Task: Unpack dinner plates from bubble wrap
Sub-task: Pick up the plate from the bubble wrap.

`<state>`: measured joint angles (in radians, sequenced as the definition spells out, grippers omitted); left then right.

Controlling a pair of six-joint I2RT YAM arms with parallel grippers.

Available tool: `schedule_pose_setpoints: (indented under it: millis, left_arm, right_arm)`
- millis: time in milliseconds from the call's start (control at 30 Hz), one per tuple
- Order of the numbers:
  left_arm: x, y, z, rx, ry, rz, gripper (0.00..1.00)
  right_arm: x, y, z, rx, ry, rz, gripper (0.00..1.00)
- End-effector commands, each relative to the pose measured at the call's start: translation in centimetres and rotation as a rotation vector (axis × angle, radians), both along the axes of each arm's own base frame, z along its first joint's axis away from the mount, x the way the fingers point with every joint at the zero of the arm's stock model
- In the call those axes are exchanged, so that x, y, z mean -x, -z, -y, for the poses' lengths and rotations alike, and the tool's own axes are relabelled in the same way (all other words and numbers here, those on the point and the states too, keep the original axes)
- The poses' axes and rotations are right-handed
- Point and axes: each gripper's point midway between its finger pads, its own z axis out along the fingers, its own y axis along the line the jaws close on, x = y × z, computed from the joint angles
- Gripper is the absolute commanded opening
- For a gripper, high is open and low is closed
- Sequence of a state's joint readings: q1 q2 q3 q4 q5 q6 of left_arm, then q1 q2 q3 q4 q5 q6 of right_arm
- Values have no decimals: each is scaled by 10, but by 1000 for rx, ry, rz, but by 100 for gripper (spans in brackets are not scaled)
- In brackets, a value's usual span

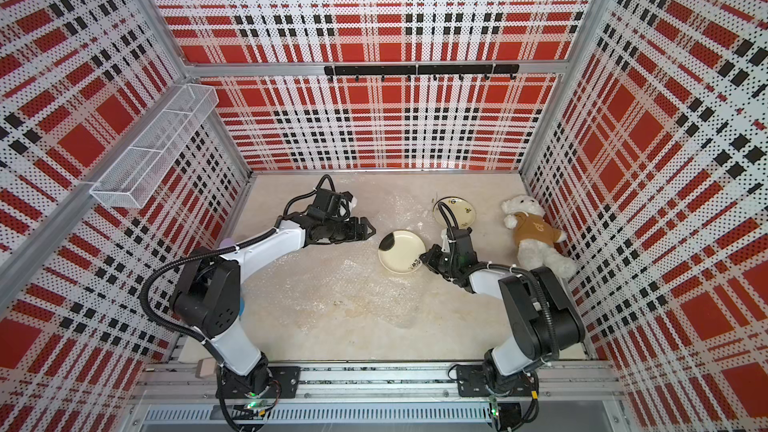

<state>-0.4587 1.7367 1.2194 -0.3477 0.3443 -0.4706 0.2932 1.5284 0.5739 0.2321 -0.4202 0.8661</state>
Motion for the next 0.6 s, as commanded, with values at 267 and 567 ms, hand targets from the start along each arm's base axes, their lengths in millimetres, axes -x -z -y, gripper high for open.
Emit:
schedule_pose_setpoints:
  millis: [267, 567]
  left_arm:
    - [0, -6, -5, 7, -10, 14, 83]
    - [-1, -6, -4, 11, -8, 13, 83]
  right_arm:
    - [-2, -50, 21, -13, 24, 48, 1]
    - [-12, -71, 50, -29, 82, 82, 0]
